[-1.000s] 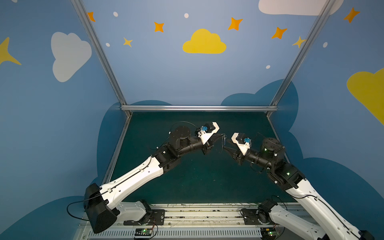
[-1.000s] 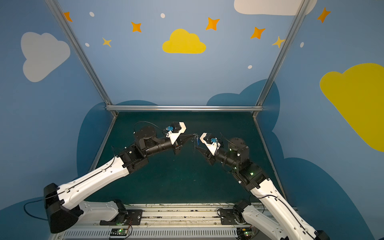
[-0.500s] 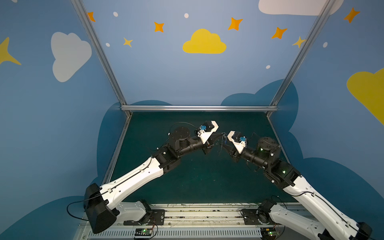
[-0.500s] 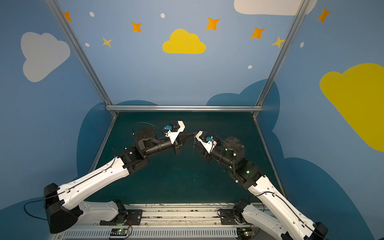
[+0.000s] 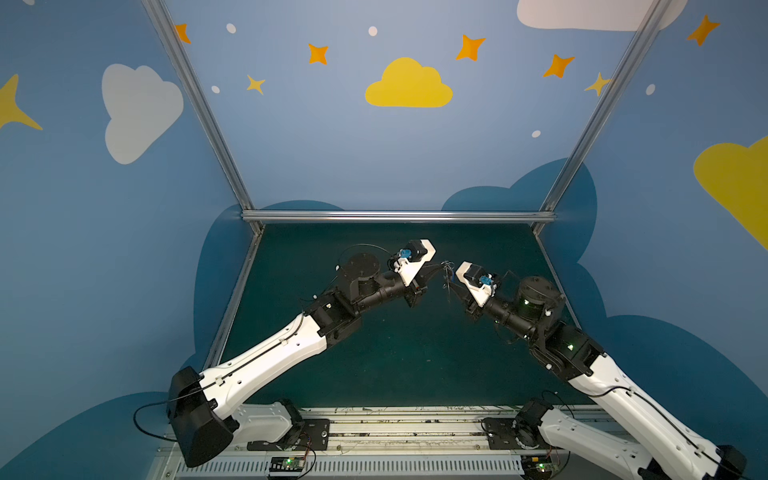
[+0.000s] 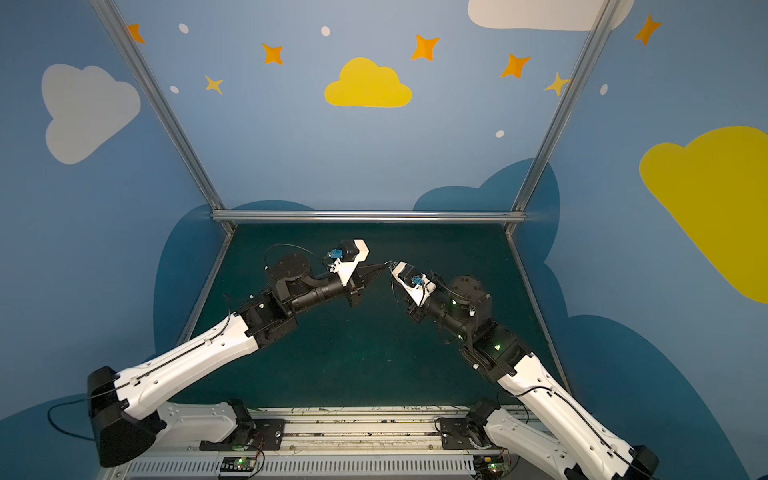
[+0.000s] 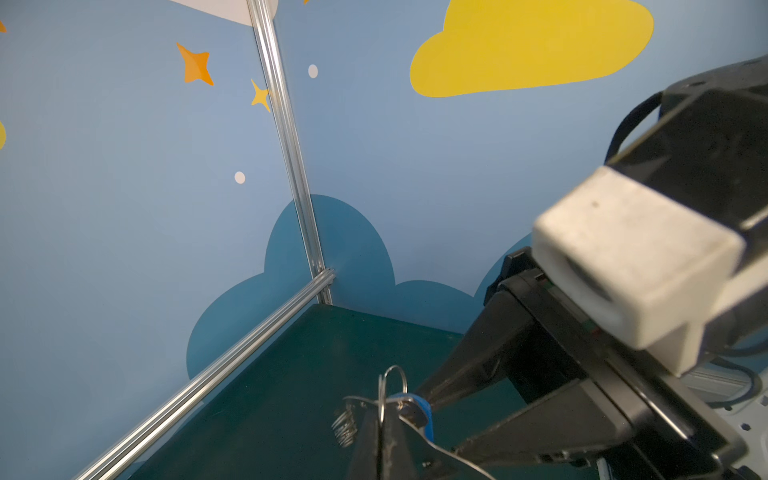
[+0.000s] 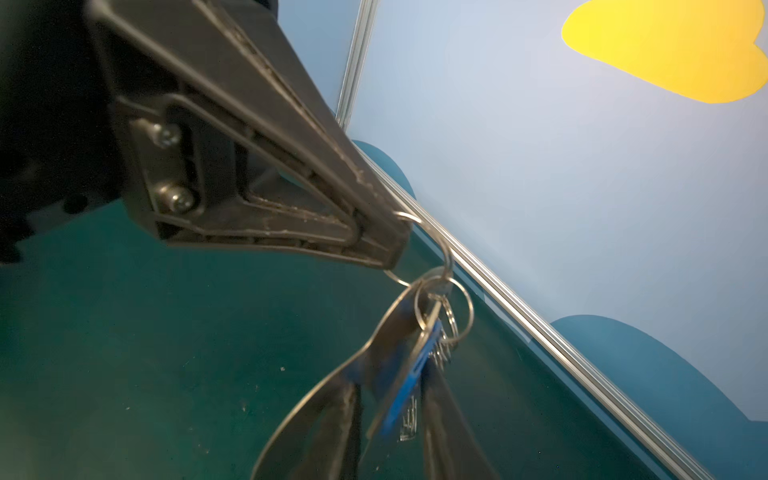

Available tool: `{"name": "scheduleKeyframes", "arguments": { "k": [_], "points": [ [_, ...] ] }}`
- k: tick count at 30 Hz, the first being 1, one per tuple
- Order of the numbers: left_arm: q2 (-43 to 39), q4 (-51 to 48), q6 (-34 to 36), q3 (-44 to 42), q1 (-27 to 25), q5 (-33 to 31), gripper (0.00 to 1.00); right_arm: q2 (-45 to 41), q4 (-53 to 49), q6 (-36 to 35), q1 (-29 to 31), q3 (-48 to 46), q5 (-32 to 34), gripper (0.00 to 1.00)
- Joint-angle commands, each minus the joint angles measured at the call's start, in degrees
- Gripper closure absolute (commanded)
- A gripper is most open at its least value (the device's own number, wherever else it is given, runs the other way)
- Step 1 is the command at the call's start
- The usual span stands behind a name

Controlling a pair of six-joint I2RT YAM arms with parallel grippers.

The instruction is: Put the keys on the keyring

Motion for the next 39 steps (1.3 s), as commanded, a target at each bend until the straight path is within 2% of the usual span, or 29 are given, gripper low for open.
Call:
{"name": "scheduleKeyframes", "arguments": {
  "k": [1, 8, 12, 16, 22, 29, 37, 39],
  "points": [
    [-1.34, 1.74, 0.29, 0.22, -0.11, -0.36, 0.97, -0.85, 2.07, -1.17, 0.26, 0.43, 2.17, 0.68],
    [-1.61, 1.84, 0.12, 0.23, -0.1, -0.28, 0.97, -2.96, 1.79, -3.43, 0.0, -2.19, 4.83, 0.61],
    [-1.71, 1.57, 0.44, 0.01, -0.12, -0.47, 0.97, -5.25, 1.83, -2.02, -1.79, -3.9, 5.5, 0.61],
    [-1.78, 1.57, 0.63, -0.19, -0.08, -0.6, 0.97, -6.67, 1.11, -1.17, -3.17, -5.2, 0.85, 0.61],
    [-2.17, 1.05, 0.94, -0.44, 0.02, 0.18, 0.97, -7.68, 2.45, -0.54, -3.43, -5.47, 2.65, 0.63],
    [-2.63, -0.13, 2.29, -1.03, -0.07, 2.16, 0.96, -5.05, 1.36, -0.46, -3.87, 0.3, -7.86, 0.66],
    [-2.63, -0.92, 2.75, -1.05, -0.16, 4.34, 0.97, -1.99, -0.45, -4.97, -3.45, 4.0, -6.72, 0.72],
    [-2.54, -0.89, 2.92, -1.04, -0.12, 4.58, 0.97, -1.41, -0.7, -5.14, -3.3, 4.6, -8.74, 0.73]
  ]
}}
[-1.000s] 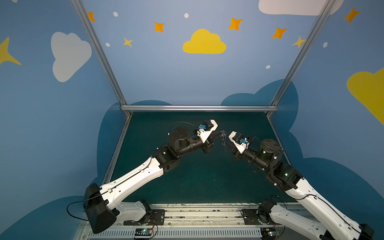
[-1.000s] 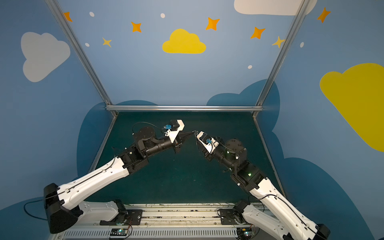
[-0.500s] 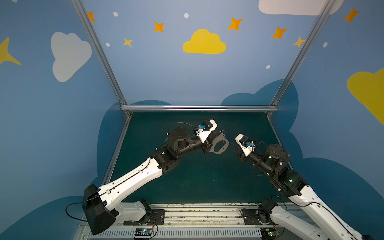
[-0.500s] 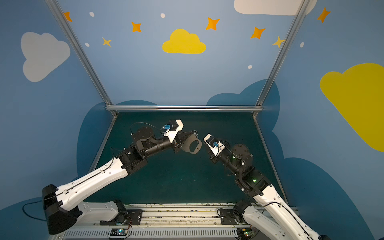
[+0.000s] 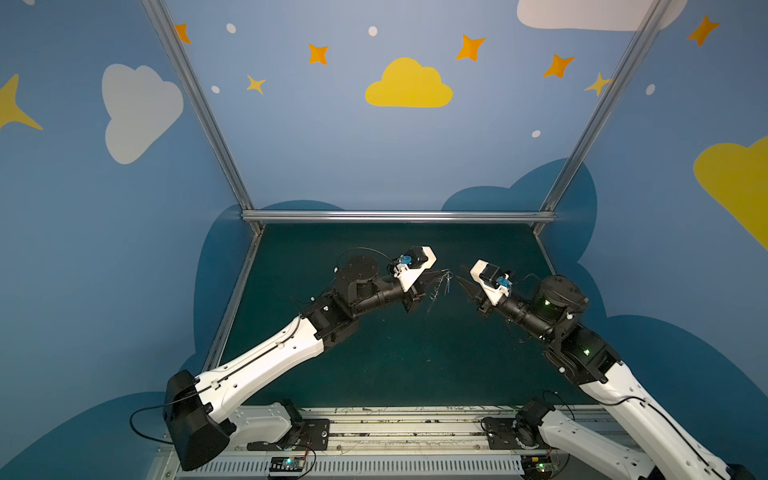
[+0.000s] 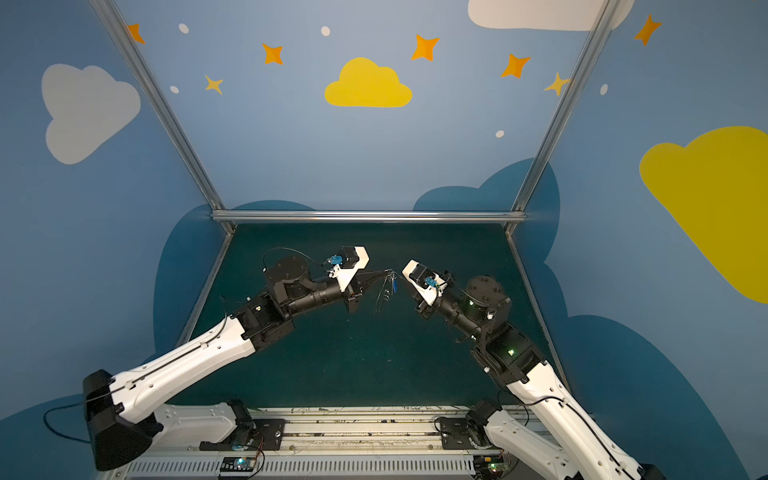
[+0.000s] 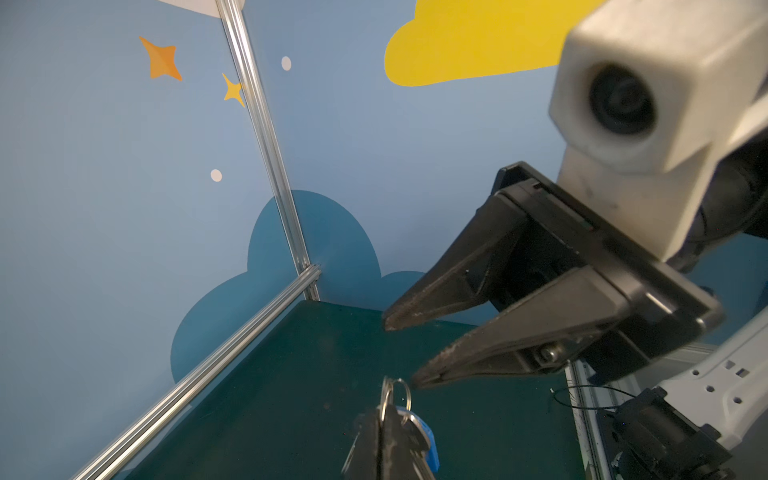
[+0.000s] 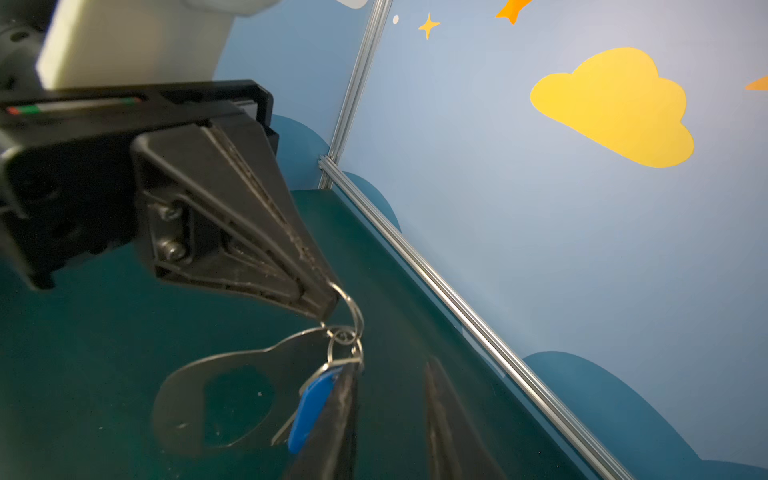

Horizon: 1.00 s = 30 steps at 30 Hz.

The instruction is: Put the keys on the keyring

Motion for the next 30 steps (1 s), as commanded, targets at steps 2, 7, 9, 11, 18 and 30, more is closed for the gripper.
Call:
{"name": "scheduleKeyframes", "arguments": {
  "k": [2, 7, 9, 11, 18, 30],
  "points": [
    [-1.24, 0.92, 0.77, -0.08, -0.05, 1.33, 0.97, 1.07, -1.77, -1.36, 0.57, 2.64, -3.69, 0.73],
    [-1.34, 0.92, 1.01, 0.17, -0.09, 1.24, 0.97, 1.8, -3.62, -1.33, 0.59, 2.97, -5.35, 0.73],
    [-1.36, 0.92, 1.12, 0.12, -0.09, 1.25, 0.96, 1.91, -4.27, -1.33, 0.57, 2.92, -6.19, 0.73],
    [-1.37, 0.92, 1.12, 0.22, -0.07, 1.24, 0.96, 2.04, -5.13, -1.6, 0.59, 2.93, -7.29, 0.75],
    [-1.14, 1.32, 1.13, 0.3, -0.16, 0.78, 0.97, 2.13, -5.65, -2.75, 0.67, 2.42, -9.42, 0.76],
    [-1.07, 1.76, 0.94, 0.12, -0.16, 0.24, 0.97, 1.82, -4.69, -2.22, 0.47, 1.08, -6.7, 0.68]
  ]
}}
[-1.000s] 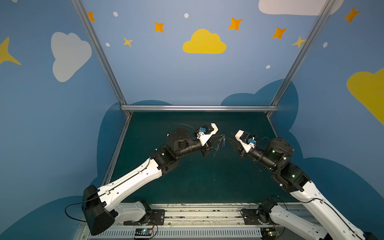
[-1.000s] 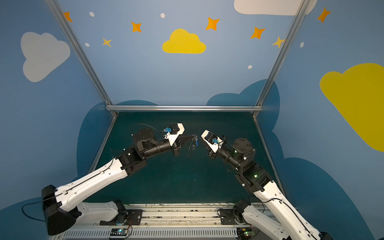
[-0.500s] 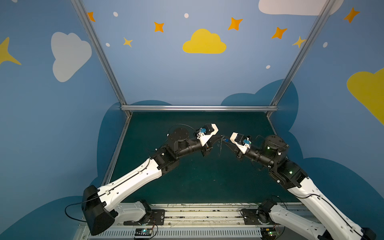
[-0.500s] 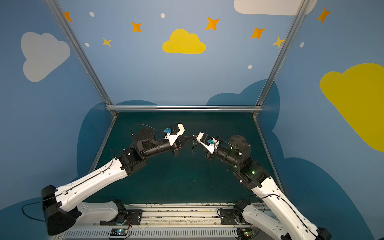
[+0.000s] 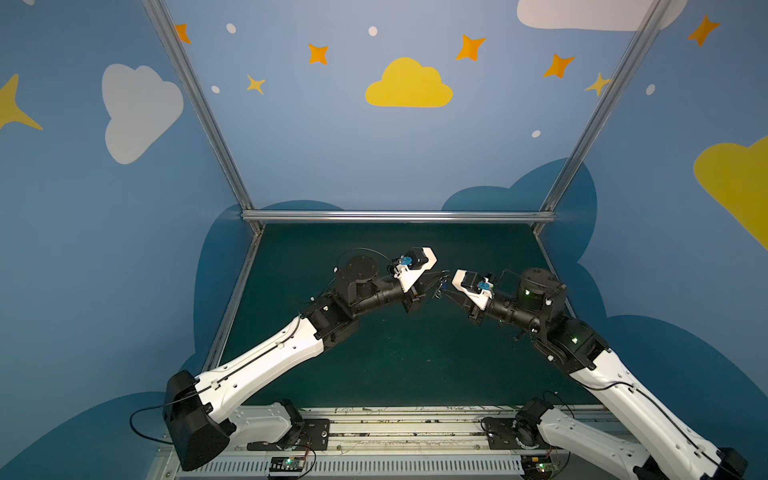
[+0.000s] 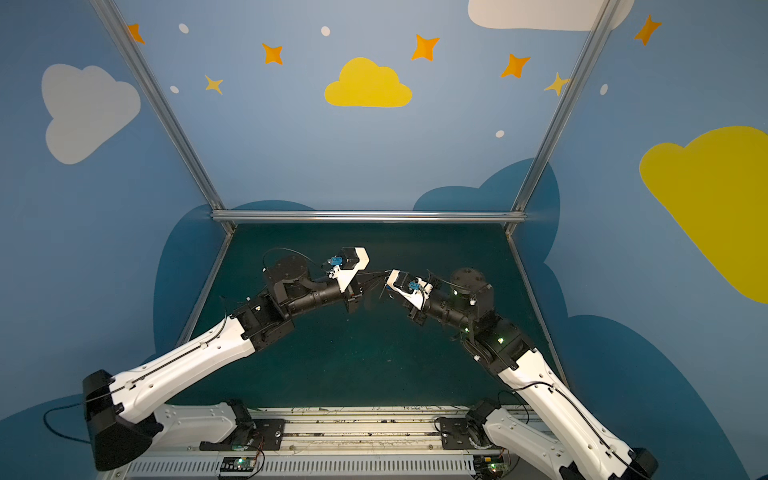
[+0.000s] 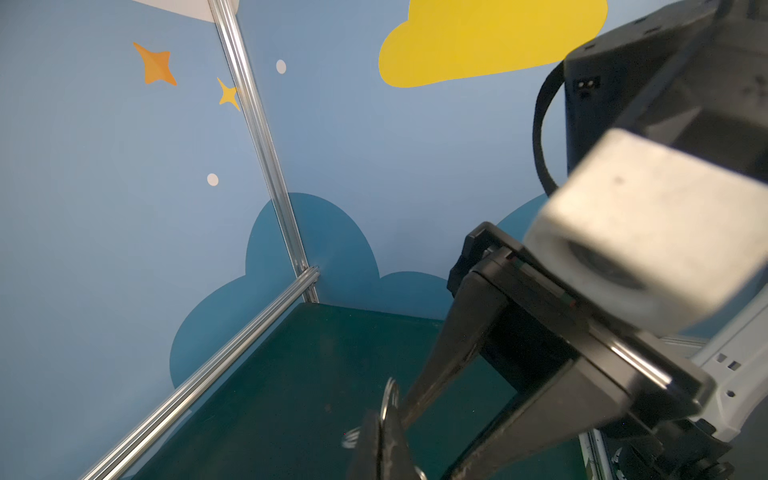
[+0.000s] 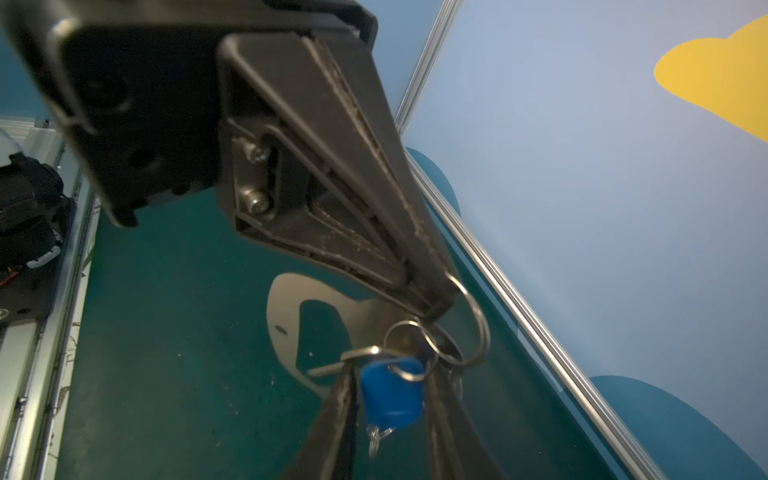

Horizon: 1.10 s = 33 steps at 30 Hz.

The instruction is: Put the keys on the keyring

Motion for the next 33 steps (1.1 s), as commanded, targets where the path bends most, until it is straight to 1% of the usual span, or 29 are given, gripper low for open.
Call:
{"name": "scheduleKeyframes", "arguments": {
  "k": [1, 5, 8, 14, 18, 23, 28, 33],
  "points": [
    [-1.19, 1.71, 0.12, -0.03, -0.18, -0.39, 0.97, -2.63, 1.88, 1.14, -0.6, -0.61, 1.74, 0.67],
    [-1.42, 1.46, 0.41, -0.15, -0.19, -0.21, 0.97, -4.92, 2.39, 2.37, -2.03, -1.54, 2.92, 0.65],
    [-1.18, 2.01, 0.46, -0.35, -0.09, 0.74, 0.96, -6.01, 4.33, 4.59, -3.15, -2.25, 2.59, 0.65],
    [-0.54, 2.68, 0.63, -0.31, -0.14, 3.42, 0.97, -3.76, 4.61, 7.67, -3.93, -0.19, -4.41, 0.68],
    [-0.68, 3.1, 0.81, -0.69, -0.13, 4.82, 0.97, -2.32, 4.01, 7.95, -3.95, 0.68, -7.66, 0.72],
    [-1.12, 2.86, 1.02, -1.13, -0.15, 5.52, 0.96, -1.95, 5.16, 8.57, -4.02, 0.55, -8.76, 0.75],
    [-1.35, 2.37, 1.55, -1.32, -0.14, 6.18, 0.96, -2.26, 5.69, 9.03, -4.11, 0.32, -8.41, 0.76],
    [-1.41, 2.33, 1.92, -1.56, -0.15, 6.01, 0.97, -2.73, 5.52, 9.37, -4.29, -0.16, -8.85, 0.82]
  ]
}}
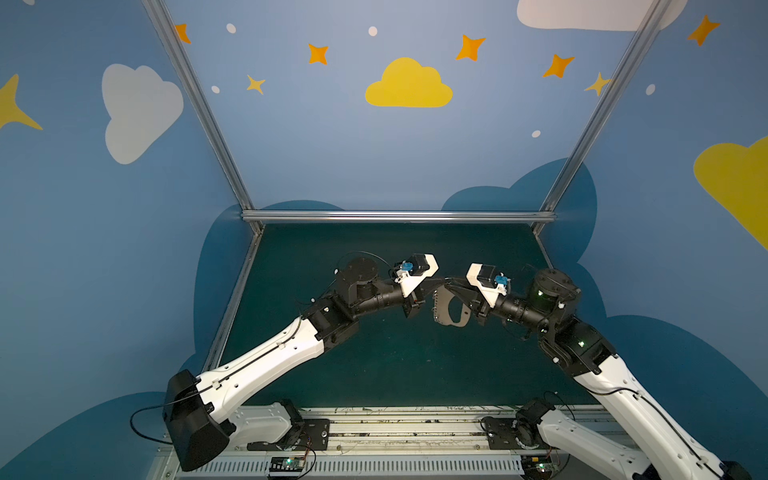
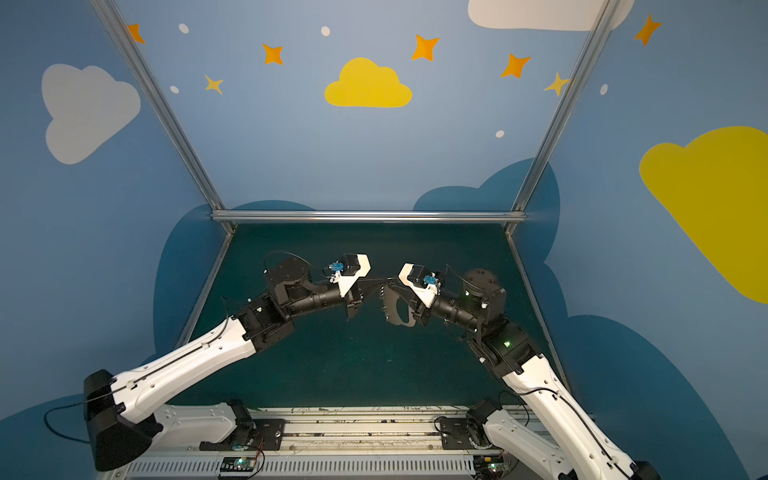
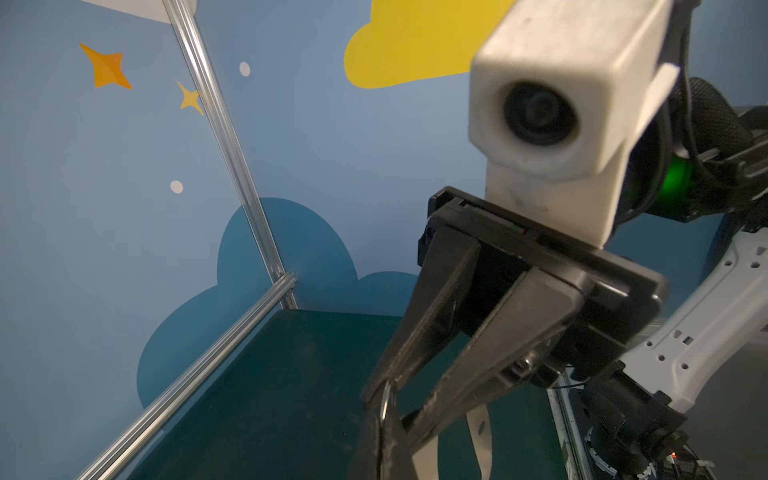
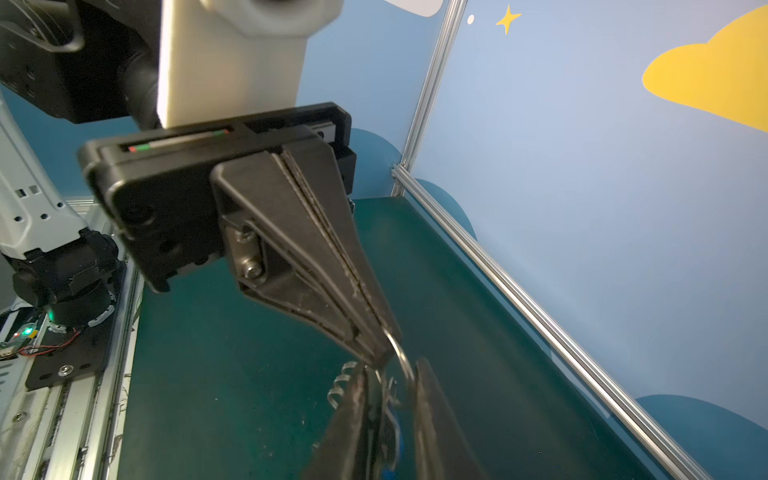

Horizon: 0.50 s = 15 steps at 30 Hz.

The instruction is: Put the keys on the keyring

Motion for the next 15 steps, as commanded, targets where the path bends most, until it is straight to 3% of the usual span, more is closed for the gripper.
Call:
{"name": "scheduleKeyframes", "arguments": {
  "k": [1, 10, 15],
  "points": [
    [-1.35, 1.35, 0.77, -0.22, -0.12, 1.05, 0.97, -0.96, 1.41, 0.9, -0.26, 0.89, -1.1, 0.84],
    [-1.58, -0.21, 2.42, 0.04, -0.11, 0.97, 0.97, -1.79, 1.46, 1.28, -0.66, 0.13, -1.46, 0.85],
    [-1.7, -0.72, 2.99, 0.12, -0.11, 1.09, 0.96, -1.77, 0.98, 1.3, -0.91, 0.18, -1.38, 0.73]
  ]
}}
